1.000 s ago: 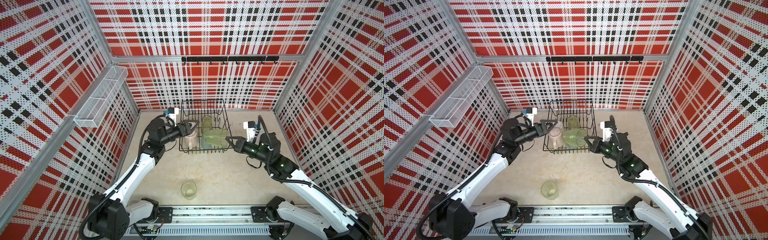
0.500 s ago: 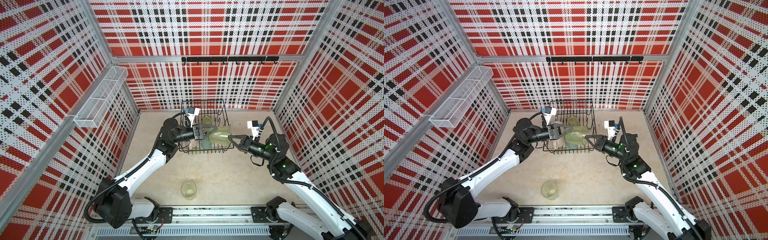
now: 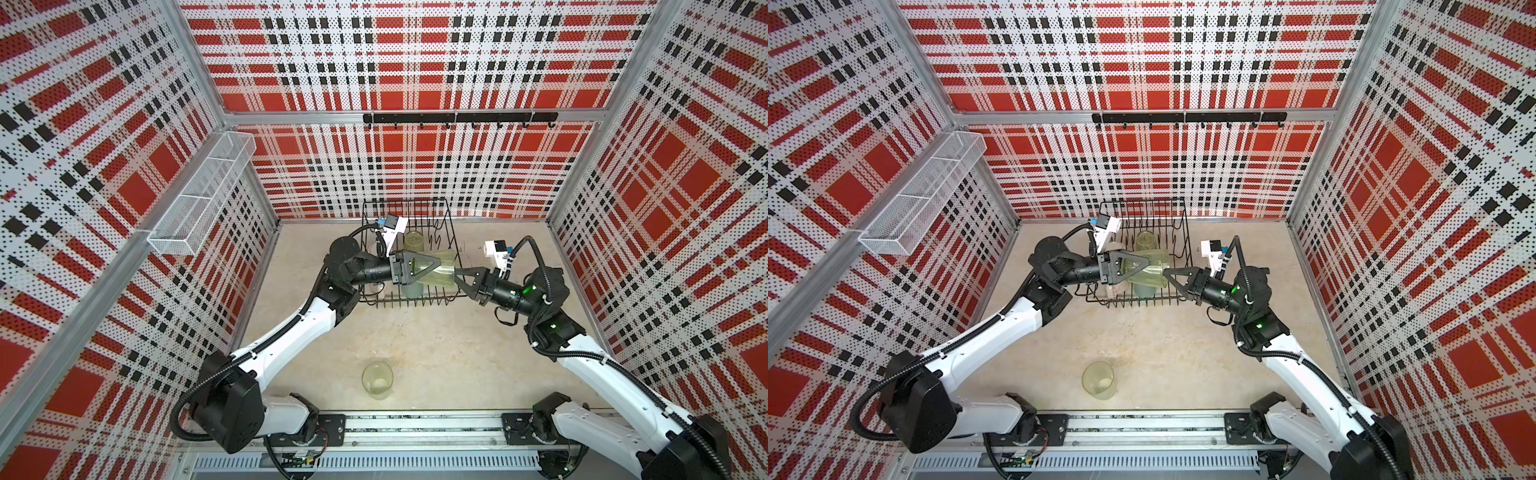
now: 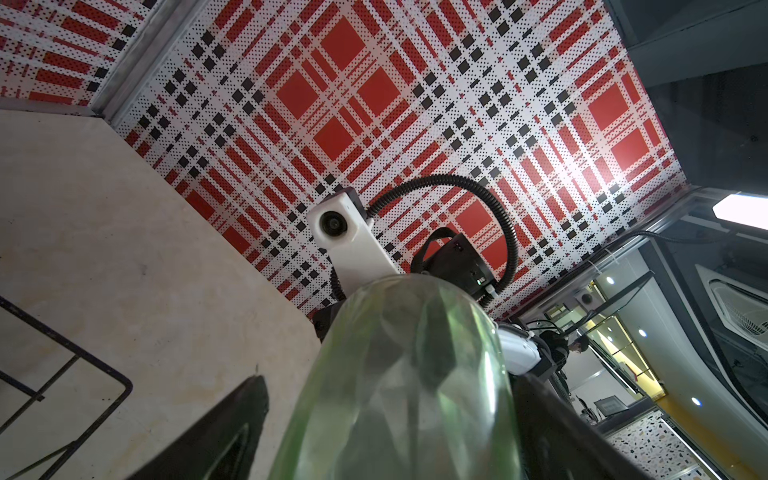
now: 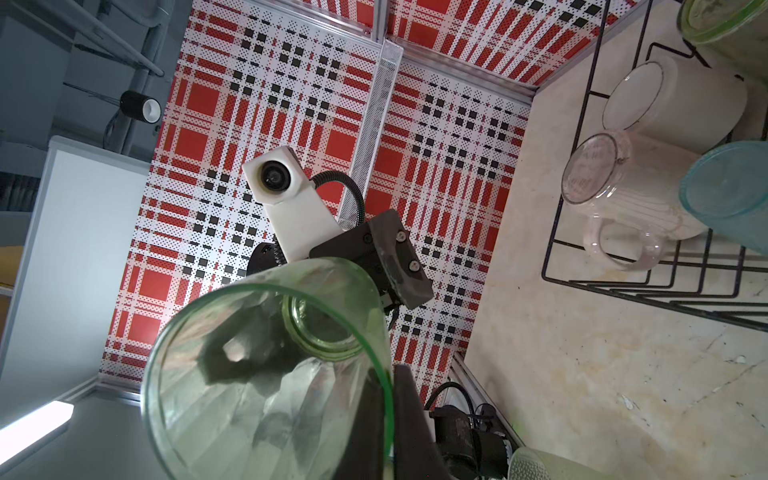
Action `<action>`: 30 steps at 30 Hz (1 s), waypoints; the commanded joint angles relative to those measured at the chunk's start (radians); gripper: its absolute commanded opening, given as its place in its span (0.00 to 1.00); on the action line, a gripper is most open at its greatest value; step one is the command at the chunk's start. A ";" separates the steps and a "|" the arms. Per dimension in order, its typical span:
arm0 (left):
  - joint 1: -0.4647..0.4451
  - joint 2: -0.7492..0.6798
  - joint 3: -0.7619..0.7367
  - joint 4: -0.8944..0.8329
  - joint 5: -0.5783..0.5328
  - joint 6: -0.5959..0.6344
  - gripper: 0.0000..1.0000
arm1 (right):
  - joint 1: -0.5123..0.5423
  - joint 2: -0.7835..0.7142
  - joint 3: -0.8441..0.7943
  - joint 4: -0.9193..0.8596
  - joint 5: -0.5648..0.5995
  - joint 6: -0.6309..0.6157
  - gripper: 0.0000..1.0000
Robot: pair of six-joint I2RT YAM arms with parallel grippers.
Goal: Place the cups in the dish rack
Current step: 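Close the left gripper on the green cup while the right gripper holds it, then lower the green cup into the rack with the left gripper while the right withdraws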
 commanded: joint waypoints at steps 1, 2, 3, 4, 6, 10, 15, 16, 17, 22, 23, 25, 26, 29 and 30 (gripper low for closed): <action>-0.016 0.005 0.023 0.034 0.025 0.004 0.99 | -0.003 0.000 -0.007 0.134 -0.005 0.065 0.00; -0.018 0.003 0.022 0.041 0.029 0.004 0.99 | -0.002 0.002 -0.013 0.147 -0.002 0.075 0.00; -0.020 0.001 0.021 0.048 0.034 0.004 1.00 | -0.002 0.004 -0.015 0.157 -0.002 0.081 0.00; -0.023 -0.001 0.021 0.053 0.036 0.004 1.00 | -0.003 0.009 -0.016 0.167 -0.003 0.085 0.00; -0.028 -0.005 0.020 0.062 0.037 0.005 1.00 | -0.002 0.014 -0.018 0.178 -0.004 0.093 0.00; -0.029 -0.008 0.018 0.073 0.034 0.006 0.98 | -0.003 0.023 -0.034 0.212 -0.002 0.116 0.00; -0.028 -0.005 0.018 0.081 0.027 0.006 0.94 | -0.003 0.025 -0.055 0.222 0.010 0.129 0.00; -0.027 -0.005 0.017 0.083 0.023 0.006 0.92 | -0.002 0.025 -0.061 0.224 0.016 0.134 0.00; -0.027 -0.006 0.016 0.084 0.019 0.006 0.91 | -0.003 0.025 -0.066 0.228 0.019 0.137 0.00; -0.012 -0.021 0.008 0.076 -0.047 0.025 0.76 | -0.003 0.033 -0.088 0.268 0.038 0.162 0.06; -0.009 -0.021 0.009 0.075 -0.053 0.025 0.76 | -0.003 0.035 -0.092 0.274 0.041 0.168 0.18; -0.007 -0.021 0.012 0.072 -0.068 0.031 0.75 | -0.004 0.041 -0.100 0.274 0.049 0.175 0.35; -0.005 -0.019 0.016 0.063 -0.076 0.040 0.74 | -0.004 0.041 -0.103 0.263 0.055 0.171 0.41; -0.006 -0.005 0.053 -0.035 -0.111 0.122 0.74 | -0.010 0.038 -0.113 0.184 0.081 0.138 0.56; -0.005 -0.002 0.080 -0.111 -0.135 0.185 0.74 | -0.017 0.034 -0.117 0.145 0.090 0.116 0.58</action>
